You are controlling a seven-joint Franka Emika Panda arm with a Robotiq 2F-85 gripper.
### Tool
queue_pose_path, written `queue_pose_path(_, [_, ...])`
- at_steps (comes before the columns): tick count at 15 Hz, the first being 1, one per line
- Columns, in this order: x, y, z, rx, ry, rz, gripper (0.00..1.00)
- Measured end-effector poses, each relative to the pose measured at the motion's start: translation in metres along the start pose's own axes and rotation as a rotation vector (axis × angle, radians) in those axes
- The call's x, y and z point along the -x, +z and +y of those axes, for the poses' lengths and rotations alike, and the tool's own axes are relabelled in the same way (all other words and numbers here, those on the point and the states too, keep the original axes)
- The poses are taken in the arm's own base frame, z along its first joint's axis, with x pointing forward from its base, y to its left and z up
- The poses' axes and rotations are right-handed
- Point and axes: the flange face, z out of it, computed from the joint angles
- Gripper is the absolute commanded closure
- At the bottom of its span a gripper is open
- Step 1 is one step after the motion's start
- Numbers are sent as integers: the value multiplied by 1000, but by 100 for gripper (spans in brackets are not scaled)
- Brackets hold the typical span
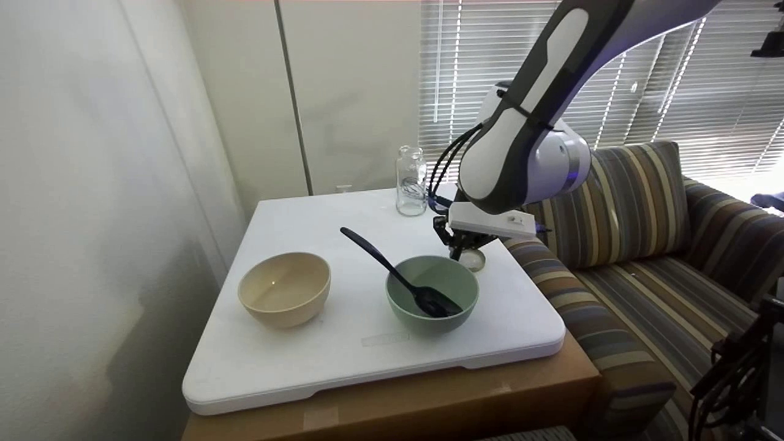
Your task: Move the lid to the right
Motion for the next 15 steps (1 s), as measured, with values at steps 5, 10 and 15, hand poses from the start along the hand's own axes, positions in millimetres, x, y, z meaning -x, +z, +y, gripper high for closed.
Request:
queue_pose_path(5, [-14,5,0,55,17,-15,50])
queue_pose_path(10, [-20,1,-13,93,77,-86,16])
queue_pose_path(15, [-36,-33,-35,115,148,16,0])
